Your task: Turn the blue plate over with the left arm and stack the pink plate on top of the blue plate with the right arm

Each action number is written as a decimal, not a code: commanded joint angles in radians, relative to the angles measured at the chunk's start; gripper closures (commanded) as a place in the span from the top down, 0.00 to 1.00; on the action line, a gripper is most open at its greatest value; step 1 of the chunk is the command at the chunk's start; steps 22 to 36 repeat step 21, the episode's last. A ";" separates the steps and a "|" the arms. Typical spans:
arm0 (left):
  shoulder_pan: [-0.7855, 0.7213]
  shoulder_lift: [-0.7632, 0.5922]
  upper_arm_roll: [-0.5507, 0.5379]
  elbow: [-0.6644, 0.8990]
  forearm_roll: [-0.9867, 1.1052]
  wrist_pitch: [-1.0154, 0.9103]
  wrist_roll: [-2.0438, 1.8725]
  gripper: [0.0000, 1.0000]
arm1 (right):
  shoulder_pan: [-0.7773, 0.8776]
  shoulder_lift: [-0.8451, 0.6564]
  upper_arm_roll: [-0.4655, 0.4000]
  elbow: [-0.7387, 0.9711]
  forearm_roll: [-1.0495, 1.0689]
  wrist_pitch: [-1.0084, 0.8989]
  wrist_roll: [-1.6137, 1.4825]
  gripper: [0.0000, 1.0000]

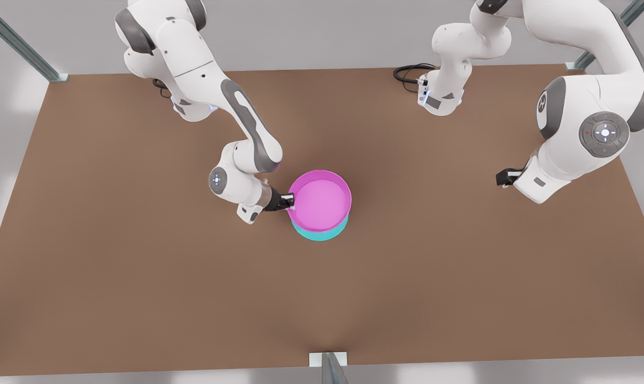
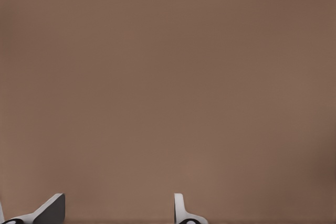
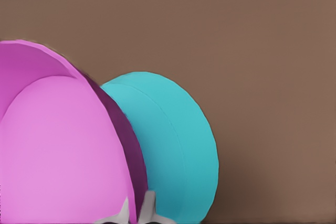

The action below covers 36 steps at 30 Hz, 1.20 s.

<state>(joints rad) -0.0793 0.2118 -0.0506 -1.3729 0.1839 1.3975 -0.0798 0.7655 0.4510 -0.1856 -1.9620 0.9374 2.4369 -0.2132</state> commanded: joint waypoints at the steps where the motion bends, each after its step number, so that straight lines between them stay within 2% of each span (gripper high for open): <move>1: 0.001 0.000 0.000 0.000 0.000 0.000 0.000 1.00 | 0.000 0.000 0.000 0.000 0.000 0.001 0.000 0.68; 2: 0.001 0.005 0.000 0.002 0.000 0.000 0.000 1.00 | 0.000 0.000 -0.002 0.000 0.000 0.001 0.000 0.81; 4: 0.001 0.005 0.000 0.002 0.000 0.002 0.000 1.00 | 0.000 0.000 0.000 0.000 0.000 0.002 -0.005 0.82; 6: 0.001 0.005 0.000 0.002 0.000 0.006 0.000 1.00 | -0.008 -0.026 -0.002 0.000 -0.002 -0.002 -0.009 1.00; 8: 0.001 0.005 0.000 0.002 0.002 0.005 -0.002 1.00 | -0.058 -0.153 -0.032 -0.017 -0.014 -0.088 -0.006 1.00; 10: 0.000 0.003 0.000 0.002 -0.001 0.005 -0.003 1.00 | -0.066 -0.215 -0.164 0.012 -0.102 -0.228 -0.005 1.00; 11: 0.000 0.005 0.000 0.003 -0.003 0.005 -0.002 1.00 | -0.179 -0.241 -0.170 0.115 -0.406 -0.361 -0.003 1.00; 12: 0.000 0.005 0.000 0.003 -0.003 0.005 -0.002 1.00 | -0.294 -0.241 -0.114 0.208 -0.656 -0.450 0.001 1.00; 13: 0.000 0.005 0.000 0.003 -0.006 0.005 -0.002 1.00 | -0.448 -0.244 0.004 0.268 -0.908 -0.484 0.002 1.00; 14: 0.000 0.005 -0.002 0.005 -0.012 0.005 0.000 1.00 | -0.636 -0.279 0.130 0.275 -0.970 -0.507 -0.009 1.00; 15: 0.000 0.005 -0.002 0.006 -0.015 0.005 0.000 1.00 | -0.686 -0.322 0.144 0.279 -0.979 -0.506 0.000 1.00; 16: 0.001 0.008 -0.002 0.008 -0.017 0.008 0.002 1.00 | -0.693 -0.368 0.129 0.281 -0.965 -0.605 0.006 1.00; 18: 0.000 0.015 -0.005 0.015 -0.017 0.020 0.003 1.00 | -0.700 -0.382 0.098 0.296 -0.963 -0.676 0.086 1.00; 19: 0.001 0.015 -0.005 0.023 -0.017 0.020 0.011 1.00 | -0.701 -0.362 0.069 0.330 -0.960 -0.673 0.086 1.00; 21: 0.000 0.015 -0.005 0.023 -0.017 0.020 0.011 1.00 | -0.703 -0.307 0.069 0.408 -0.960 -0.679 0.084 1.00; 36: 0.000 0.015 -0.005 0.023 -0.017 0.020 0.011 1.00 | -0.703 -0.307 0.069 0.408 -0.960 -0.679 0.084 1.00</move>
